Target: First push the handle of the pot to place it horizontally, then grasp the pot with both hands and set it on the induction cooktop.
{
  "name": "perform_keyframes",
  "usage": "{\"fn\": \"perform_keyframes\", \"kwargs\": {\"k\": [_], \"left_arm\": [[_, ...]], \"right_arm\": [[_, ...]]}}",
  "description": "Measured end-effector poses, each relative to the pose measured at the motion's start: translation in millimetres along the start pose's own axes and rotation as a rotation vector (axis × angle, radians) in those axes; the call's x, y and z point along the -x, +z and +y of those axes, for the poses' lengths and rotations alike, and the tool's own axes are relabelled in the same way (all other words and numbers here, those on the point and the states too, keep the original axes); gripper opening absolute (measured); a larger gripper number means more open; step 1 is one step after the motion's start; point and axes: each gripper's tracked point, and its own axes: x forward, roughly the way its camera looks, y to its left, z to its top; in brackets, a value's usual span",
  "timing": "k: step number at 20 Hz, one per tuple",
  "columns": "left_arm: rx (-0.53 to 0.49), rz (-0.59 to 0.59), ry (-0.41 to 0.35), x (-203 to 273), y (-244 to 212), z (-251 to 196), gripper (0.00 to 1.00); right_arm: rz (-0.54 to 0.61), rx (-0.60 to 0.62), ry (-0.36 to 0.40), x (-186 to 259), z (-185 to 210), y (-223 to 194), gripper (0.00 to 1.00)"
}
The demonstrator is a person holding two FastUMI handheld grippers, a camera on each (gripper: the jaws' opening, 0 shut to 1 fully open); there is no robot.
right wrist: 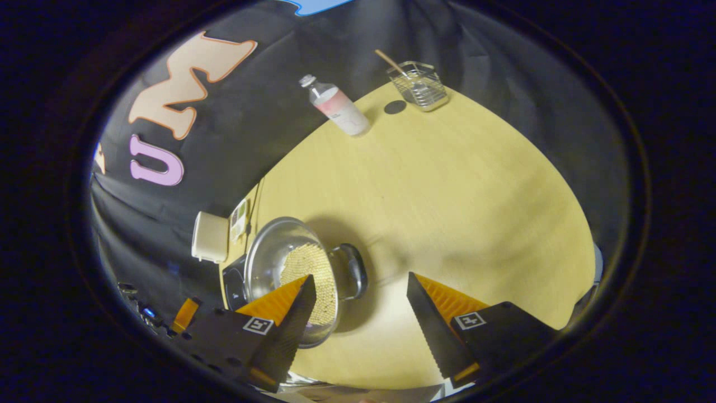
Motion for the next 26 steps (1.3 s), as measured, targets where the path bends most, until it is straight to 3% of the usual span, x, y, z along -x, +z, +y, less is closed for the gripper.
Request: {"fn": "perform_keyframes", "kwargs": {"k": [3,6,12,13,14,16,18,21,23,24,26], "left_arm": [[0.076,0.133,-0.055,-25,-23,2,0.93],[0.115,0.246,-0.059,-50,-45,12,0.94],[0.108,0.387,-0.051,-85,-70,21,0.94],[0.108,0.405,-0.043,-89,-73,23,0.94],[0.113,0.417,-0.035,-93,-75,24,0.94],[0.126,0.424,-0.039,-97,-75,23,0.99],[0.14,0.419,-0.058,-105,-72,16,0.9],[0.146,0.453,-0.056,-111,-80,13,0.9],[0.15,0.445,-0.059,-115,-78,12,0.9],[0.148,0.447,-0.062,-117,-79,11,0.95],[0.134,0.461,-0.068,-121,-82,12,0.9]], "right_arm": [[0.035,0.028,0.029,-10,10,-1,0.93],[0.074,0.051,0.035,-23,14,-6,0.93],[0.138,0.088,0.032,-50,11,-14,0.91],[0.145,0.09,0.035,-53,12,-15,1.0],[0.152,0.091,0.035,-55,12,-16,0.9],[0.156,0.094,0.041,-60,14,-17,0.89],[0.168,0.09,0.05,-65,16,-19,0.89],[0.182,0.081,0.059,-71,17,-19,0.8],[0.194,0.083,0.06,-74,15,-21,0.8],[0.201,0.087,0.059,-77,14,-22,0.9],[0.219,0.098,0.053,-81,11,-26,0.89]]}}
